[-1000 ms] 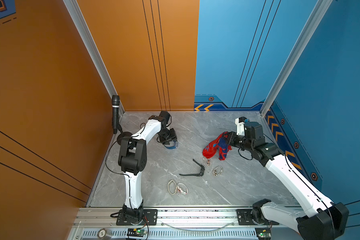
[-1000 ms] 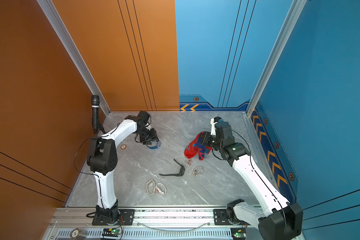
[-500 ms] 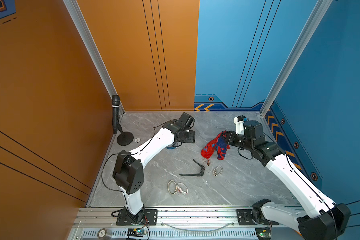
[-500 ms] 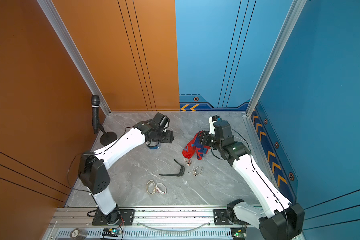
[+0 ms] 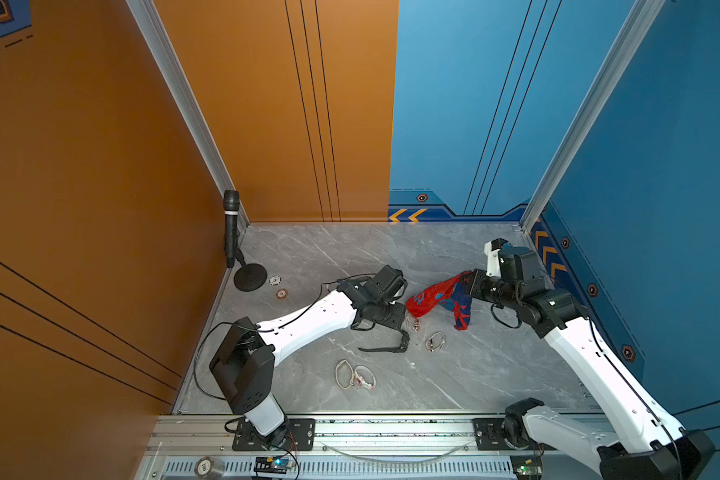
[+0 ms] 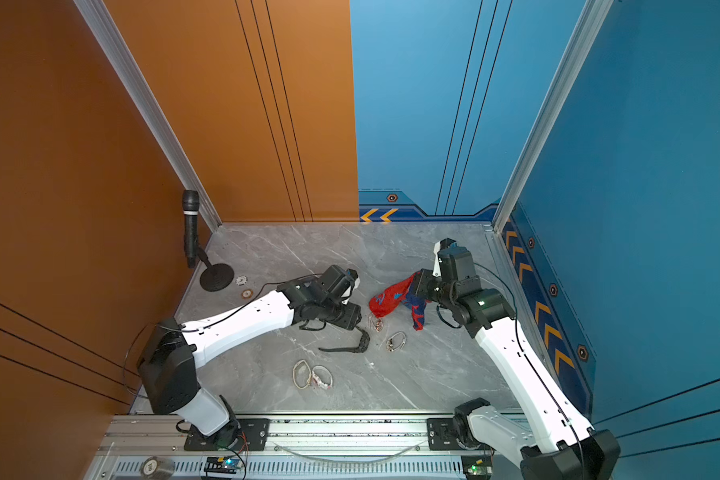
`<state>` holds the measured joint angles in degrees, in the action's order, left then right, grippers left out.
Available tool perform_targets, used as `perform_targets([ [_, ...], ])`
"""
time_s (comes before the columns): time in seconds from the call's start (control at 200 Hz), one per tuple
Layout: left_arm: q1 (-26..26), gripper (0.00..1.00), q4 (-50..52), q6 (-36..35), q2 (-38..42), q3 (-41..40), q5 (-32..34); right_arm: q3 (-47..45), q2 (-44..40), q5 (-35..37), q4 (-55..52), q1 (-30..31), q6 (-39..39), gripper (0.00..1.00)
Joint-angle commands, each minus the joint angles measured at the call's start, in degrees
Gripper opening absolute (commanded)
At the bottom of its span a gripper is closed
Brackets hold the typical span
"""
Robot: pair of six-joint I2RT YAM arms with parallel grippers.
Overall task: Wipe the watch dial
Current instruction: Pick up the watch at the center of the board.
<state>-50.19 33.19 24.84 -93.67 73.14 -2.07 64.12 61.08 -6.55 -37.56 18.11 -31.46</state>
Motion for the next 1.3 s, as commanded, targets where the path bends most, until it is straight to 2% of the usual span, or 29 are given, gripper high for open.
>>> perform_targets([
  [0.0, -2.4, 0.56, -0.5, -0.8, 0.4, -2.1, -2.1, 0.5, -0.5, 1.8, -1.5, -0.9, 2.0, 0.00],
  [0.125, -4.6, 0.56, 0.7, -1.9, -1.2, -3.3, -1.7, 0.2, -1.1, 1.8, -1.7, -2.4, 2.6, 0.00],
  [0.451, -5.5, 0.56, 1.2, -4.2, -5.2, -4.0, -2.5, -0.8, -1.2, -0.1, -0.8, -3.1, 2.4, 0.00],
  [0.781, -6.2, 0.51, 1.5, -5.5, -9.0, -4.1, -2.9, -1.4, -1.2, -1.5, 0.1, -3.1, 1.5, 0.00],
  [1.031, -5.9, 0.45, 1.5, -6.2, -11.4, -3.9, -3.4, -1.9, -1.5, -2.1, 0.6, -3.2, 0.9, 0.00],
  [1.292, -5.5, 0.34, 1.5, -6.6, -12.5, -4.1, -3.9, -2.4, -1.4, -2.4, 1.1, -3.1, 0.4, 0.00],
])
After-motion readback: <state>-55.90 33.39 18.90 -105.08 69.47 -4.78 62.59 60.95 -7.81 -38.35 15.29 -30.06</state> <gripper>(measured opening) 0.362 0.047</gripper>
